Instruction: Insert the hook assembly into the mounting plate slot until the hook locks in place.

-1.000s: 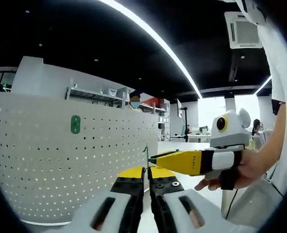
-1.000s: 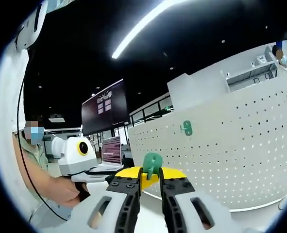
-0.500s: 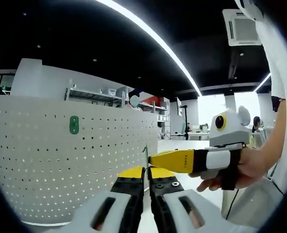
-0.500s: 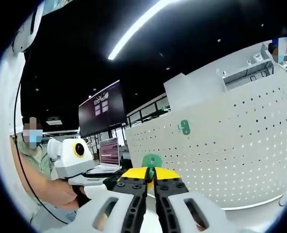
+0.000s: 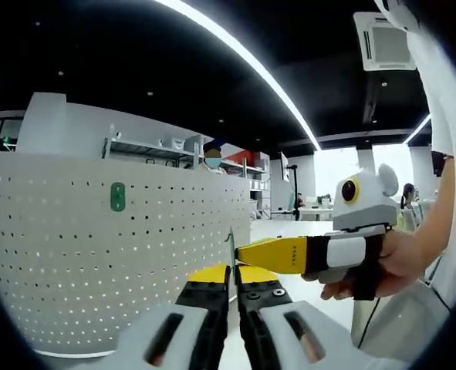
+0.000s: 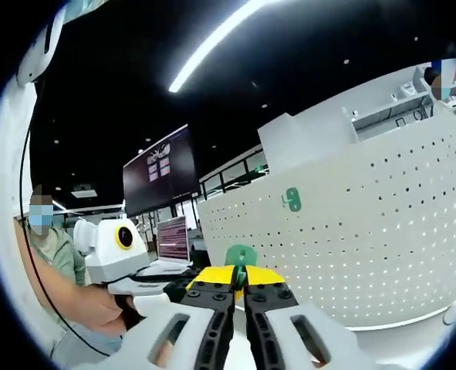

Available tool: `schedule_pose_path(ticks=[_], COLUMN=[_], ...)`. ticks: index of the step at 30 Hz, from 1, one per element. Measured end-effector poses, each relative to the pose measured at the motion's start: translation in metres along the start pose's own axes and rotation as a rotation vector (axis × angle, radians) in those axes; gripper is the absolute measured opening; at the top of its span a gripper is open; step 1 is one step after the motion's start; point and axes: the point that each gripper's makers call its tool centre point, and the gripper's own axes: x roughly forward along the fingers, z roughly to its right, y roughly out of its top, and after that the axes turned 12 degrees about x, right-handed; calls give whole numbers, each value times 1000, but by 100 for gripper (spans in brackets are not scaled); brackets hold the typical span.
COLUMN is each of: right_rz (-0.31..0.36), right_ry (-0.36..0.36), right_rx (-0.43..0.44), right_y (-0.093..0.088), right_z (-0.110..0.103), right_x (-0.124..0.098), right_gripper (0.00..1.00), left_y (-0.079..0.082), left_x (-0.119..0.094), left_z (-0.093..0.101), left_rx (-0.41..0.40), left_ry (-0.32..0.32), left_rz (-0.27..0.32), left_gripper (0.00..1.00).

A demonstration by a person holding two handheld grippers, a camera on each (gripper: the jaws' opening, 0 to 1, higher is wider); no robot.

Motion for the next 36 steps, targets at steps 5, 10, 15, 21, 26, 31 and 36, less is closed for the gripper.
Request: schedule_pose_path(ticks=[5, 10, 15, 21, 26, 31, 36], right_rz=[-5, -19, -27, -32, -36, -36, -39], right_ry=[-2, 7, 13, 12, 17, 17, 14], right_rx=[-4, 11, 11, 21, 24, 38, 39], right_y=[0, -1, -2, -4, -4, -5, -6], right_z=[0, -1, -2, -1, -2, -2, -2], right_x=[1, 2, 3, 2, 2, 1, 0], right_gripper=[0, 0, 0, 1, 1, 1, 1], left_y=[-1, -2, -8, -20, -27, -35, -40], left_x=[1, 1, 0, 0, 0, 1, -2], left_z=[-1, -1, -1, 1, 1, 3, -4], left_rx=[-4, 0, -41, -60, -57, -22, -24], left_ry=[1, -1, -20, -39, -40, -41, -6], left_rz=[-1, -9, -28, -57, -79, -105, -114], left_gripper=[3, 5, 15, 36, 56, 76, 89])
